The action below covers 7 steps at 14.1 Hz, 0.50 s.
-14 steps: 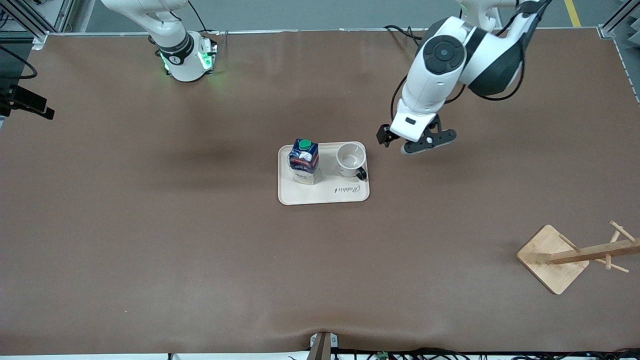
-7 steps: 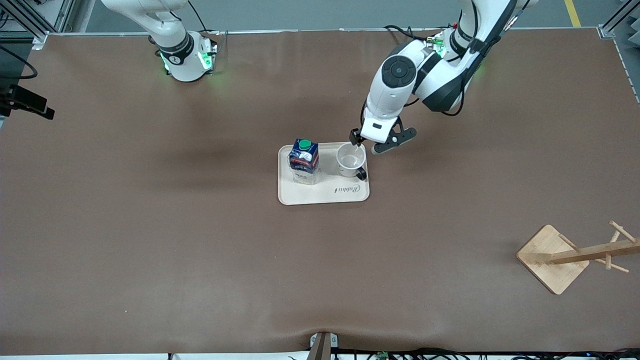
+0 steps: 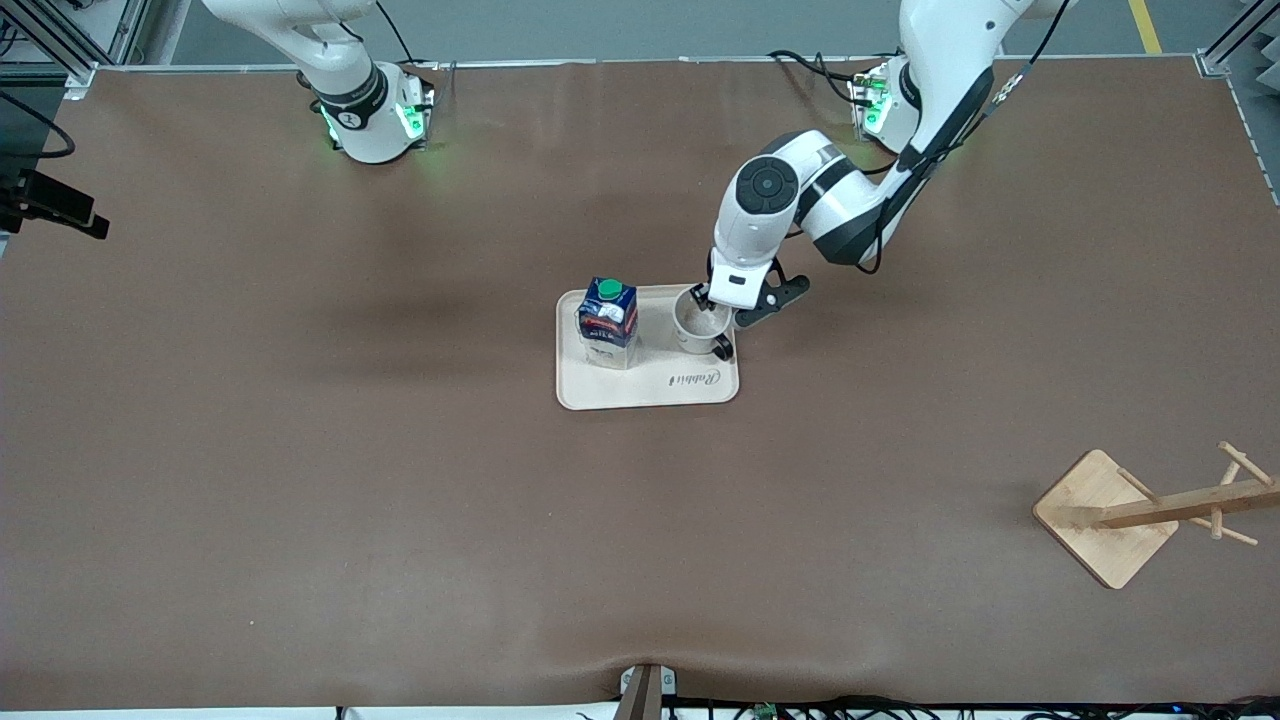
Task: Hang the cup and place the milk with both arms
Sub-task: 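Lower the left gripper into the white mug and grip its rim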
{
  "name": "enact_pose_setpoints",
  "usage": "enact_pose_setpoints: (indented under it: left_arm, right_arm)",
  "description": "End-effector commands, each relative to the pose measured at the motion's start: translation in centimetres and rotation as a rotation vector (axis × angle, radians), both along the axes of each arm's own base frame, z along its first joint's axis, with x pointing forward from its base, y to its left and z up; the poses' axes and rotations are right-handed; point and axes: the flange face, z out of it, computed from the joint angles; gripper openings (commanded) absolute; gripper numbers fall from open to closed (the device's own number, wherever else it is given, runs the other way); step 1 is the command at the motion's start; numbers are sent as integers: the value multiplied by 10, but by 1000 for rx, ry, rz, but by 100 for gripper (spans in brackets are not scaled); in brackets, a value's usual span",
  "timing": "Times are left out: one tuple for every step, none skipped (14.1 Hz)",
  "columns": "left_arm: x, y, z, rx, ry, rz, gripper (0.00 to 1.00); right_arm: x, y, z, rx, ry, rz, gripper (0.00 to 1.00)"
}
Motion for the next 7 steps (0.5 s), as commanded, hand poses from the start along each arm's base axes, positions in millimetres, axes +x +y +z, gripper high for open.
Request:
enact_pose_setpoints:
  left_arm:
    - [7, -6, 1, -9, -16, 18, 10]
    - [7, -7, 1, -8, -17, 13, 0]
    - [7, -7, 1, -5, -17, 2, 0]
    - [9, -5, 7, 10, -30, -13, 0]
    - [13, -2, 17, 47, -44, -32, 0]
    - [19, -3, 31, 88, -54, -45, 0]
    - [24, -5, 53, 128, -58, -54, 0]
  right_arm:
    - [-1, -1, 2, 10, 2, -5, 100]
    - [0, -1, 1, 9, 2, -7, 100]
    - [2, -1, -3, 9, 9, -7, 100]
    - [3, -2, -3, 7, 10, -8, 100]
    - [5, 0, -2, 5, 4, -4, 100]
    - [5, -1, -2, 13, 1, -6, 100]
    - [5, -1, -1, 20, -3, -9, 100]
